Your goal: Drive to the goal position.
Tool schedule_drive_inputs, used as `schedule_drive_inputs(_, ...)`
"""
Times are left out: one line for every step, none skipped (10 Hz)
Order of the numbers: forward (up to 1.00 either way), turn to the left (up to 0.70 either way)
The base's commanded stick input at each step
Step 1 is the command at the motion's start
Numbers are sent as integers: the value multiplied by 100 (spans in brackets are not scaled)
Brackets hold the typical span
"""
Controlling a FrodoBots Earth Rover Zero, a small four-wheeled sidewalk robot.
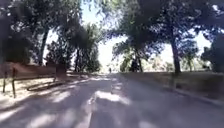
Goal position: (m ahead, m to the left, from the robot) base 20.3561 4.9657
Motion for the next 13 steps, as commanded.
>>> schedule_drive_inputs(100, 0)
schedule_drive_inputs(100, 0)
schedule_drive_inputs(100, 0)
schedule_drive_inputs(100, 0)
schedule_drive_inputs(100, 0)
schedule_drive_inputs(100, 0)
schedule_drive_inputs(100, 0)
schedule_drive_inputs(100, 0)
schedule_drive_inputs(100, 0)
schedule_drive_inputs(100, 0)
schedule_drive_inputs(100, 0)
schedule_drive_inputs(100, 0)
schedule_drive_inputs(100, 0)
